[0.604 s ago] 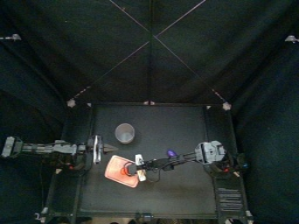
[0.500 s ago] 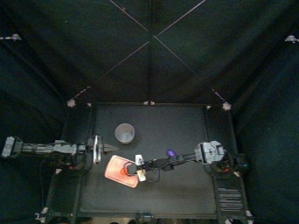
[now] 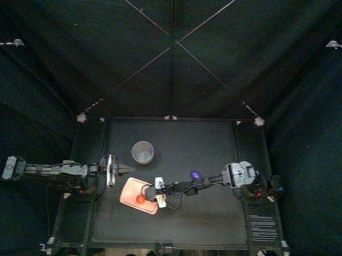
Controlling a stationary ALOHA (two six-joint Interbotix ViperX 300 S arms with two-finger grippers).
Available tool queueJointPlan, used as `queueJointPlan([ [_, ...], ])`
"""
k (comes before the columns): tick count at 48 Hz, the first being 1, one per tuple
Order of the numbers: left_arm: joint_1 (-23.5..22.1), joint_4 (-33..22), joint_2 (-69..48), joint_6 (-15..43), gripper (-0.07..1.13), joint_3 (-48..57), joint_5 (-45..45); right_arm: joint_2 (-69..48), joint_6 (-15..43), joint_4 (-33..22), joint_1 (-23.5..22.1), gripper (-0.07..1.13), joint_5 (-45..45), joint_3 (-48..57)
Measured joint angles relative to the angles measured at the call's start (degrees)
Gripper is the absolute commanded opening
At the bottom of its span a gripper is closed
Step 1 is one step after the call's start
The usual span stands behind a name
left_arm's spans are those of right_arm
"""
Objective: Pick the drumstick then place it on the pink plate
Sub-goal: Drop drumstick on the pink plate and return to neutral
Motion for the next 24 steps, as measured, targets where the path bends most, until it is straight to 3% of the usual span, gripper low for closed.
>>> queueJointPlan([
  [13, 0.0, 0.09, 0.0, 0.0, 0.13, 0.26, 0.0, -2.81, -0.26, -0.35, -0.35, 0.83, -1.85, 1.76],
  [24, -0.09, 0.0, 0.0, 0.0, 0.13, 0.97, 0.0, -11.78, 0.09, -0.09, -2.55, 0.83, -12.22, 9.67],
])
